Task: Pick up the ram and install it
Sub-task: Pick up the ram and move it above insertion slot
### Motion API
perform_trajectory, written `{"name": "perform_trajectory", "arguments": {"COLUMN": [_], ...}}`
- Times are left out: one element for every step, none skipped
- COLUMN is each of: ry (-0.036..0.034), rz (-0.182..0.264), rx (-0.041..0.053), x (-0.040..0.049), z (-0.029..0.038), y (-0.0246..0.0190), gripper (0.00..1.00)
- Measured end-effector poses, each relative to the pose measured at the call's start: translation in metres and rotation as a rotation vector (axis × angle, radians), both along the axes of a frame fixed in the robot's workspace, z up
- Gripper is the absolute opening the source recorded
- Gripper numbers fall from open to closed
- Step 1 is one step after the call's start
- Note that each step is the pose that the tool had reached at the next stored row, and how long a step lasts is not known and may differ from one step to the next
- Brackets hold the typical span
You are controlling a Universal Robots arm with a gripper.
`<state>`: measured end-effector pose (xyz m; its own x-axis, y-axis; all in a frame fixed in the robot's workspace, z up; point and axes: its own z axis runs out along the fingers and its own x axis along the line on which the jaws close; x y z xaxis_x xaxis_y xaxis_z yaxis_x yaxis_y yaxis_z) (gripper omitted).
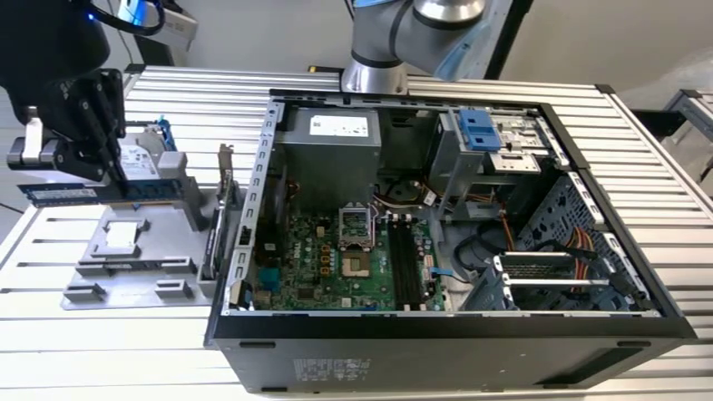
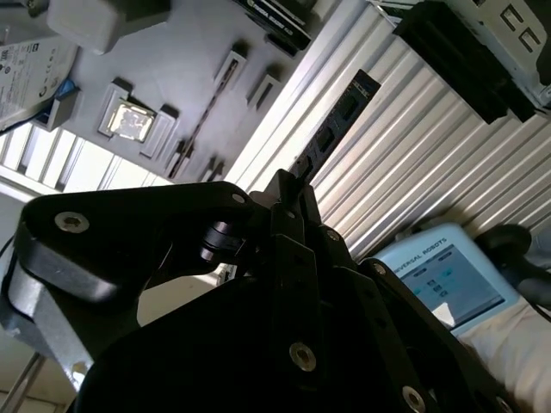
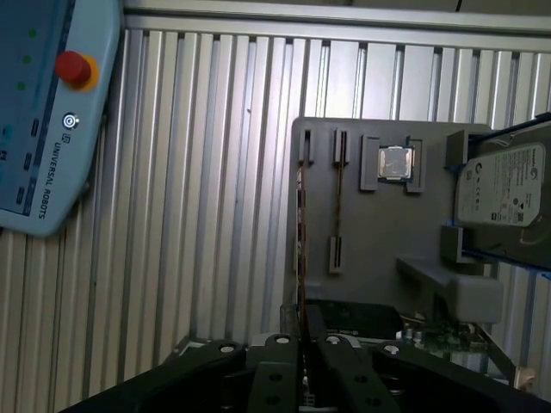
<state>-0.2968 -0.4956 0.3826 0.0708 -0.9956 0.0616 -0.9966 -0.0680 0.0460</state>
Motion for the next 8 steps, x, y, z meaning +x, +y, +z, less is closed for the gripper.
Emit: {"name": "perform_trajectory", "arguments": {"ry": [0.0,0.0,0.0,0.0,0.0,0.0,0.0001,0.0], "rz": [0.0,0.0,0.0,0.0,0.0,0.0,0.0,0.0], "rx": [0.0,0.0,0.0,0.0,0.0,0.0,-0.0001,0.0], "x": [0.0008,0.0015,0.0021,0.0028,0.0034,0.0042,0.0048,0.0055], "z": [0.0,0.0,0.0,0.0,0.0,0.0,0.0,0.0], "y": [0.0,0.0,0.0,0.0,0.0,0.0,0.0,0.0], "gripper": [0.0,0.0,0.0,0.0,0.0,0.0,0.0,0.0]}}
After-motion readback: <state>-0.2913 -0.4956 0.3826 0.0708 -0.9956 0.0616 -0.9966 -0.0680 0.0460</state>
